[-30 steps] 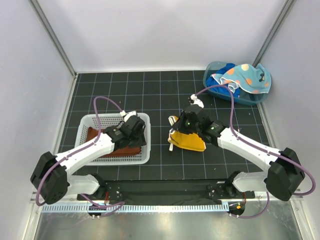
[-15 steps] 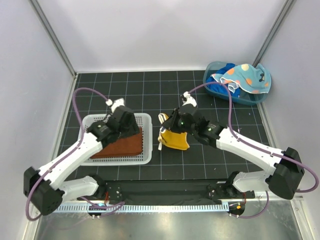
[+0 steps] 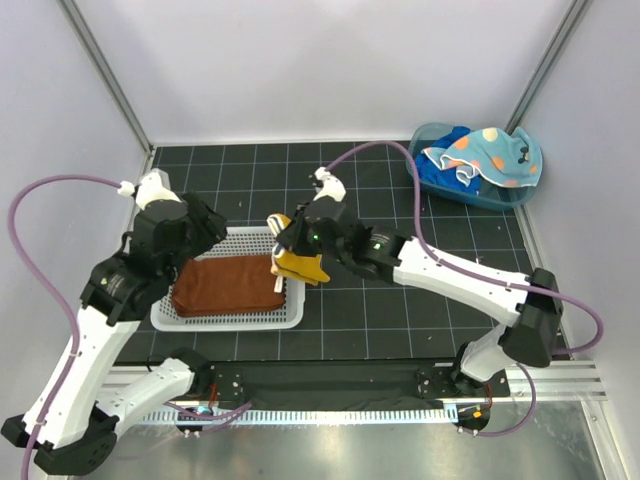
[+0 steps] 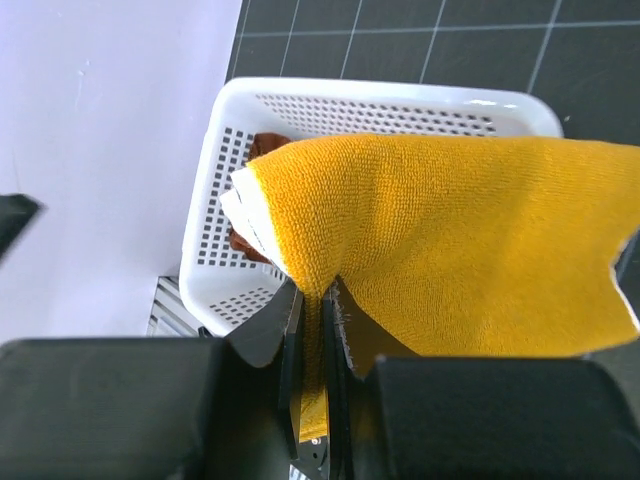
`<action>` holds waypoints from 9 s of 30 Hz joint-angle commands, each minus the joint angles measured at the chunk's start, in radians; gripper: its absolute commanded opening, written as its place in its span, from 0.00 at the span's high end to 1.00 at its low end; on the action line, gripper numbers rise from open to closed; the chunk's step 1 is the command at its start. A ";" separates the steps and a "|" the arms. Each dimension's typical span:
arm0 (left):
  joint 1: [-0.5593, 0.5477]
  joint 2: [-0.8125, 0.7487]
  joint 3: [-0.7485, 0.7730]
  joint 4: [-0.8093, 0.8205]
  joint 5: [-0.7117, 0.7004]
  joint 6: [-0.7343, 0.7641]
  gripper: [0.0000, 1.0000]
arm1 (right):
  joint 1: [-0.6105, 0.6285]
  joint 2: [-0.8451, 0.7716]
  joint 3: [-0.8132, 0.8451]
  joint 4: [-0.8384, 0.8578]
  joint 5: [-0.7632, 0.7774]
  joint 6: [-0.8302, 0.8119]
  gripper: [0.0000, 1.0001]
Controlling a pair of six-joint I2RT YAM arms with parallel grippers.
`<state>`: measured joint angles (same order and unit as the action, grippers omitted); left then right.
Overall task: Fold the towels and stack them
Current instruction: Neatly place the folded towel into the bin, then grab crumpled towel, then move the towel to the center of the board, then flatten out the crumpled towel
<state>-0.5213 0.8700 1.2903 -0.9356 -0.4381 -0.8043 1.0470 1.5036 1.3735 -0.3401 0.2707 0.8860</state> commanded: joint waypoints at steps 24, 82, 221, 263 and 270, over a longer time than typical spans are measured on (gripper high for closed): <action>0.004 -0.040 0.121 -0.101 0.019 0.079 0.43 | 0.105 0.549 0.535 0.001 0.053 0.059 0.99; 0.004 0.041 0.138 -0.025 0.094 0.103 0.42 | 0.081 0.666 0.781 -0.053 0.014 -0.042 0.31; -0.382 0.787 -0.195 0.573 0.377 0.036 0.48 | -0.592 -0.605 -0.740 -0.134 0.004 -0.187 0.46; -0.477 0.914 -0.215 0.509 0.125 -0.038 1.00 | -0.211 -0.261 -0.906 0.323 0.165 -0.191 0.39; -0.471 0.903 -0.223 0.511 0.127 -0.041 1.00 | -0.182 -0.217 -0.910 0.312 0.192 -0.145 0.37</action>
<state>-0.9955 1.8023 1.0878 -0.3767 -0.2810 -0.8562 0.8524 1.2705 0.4564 -0.0479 0.4110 0.7094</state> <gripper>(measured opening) 0.010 0.628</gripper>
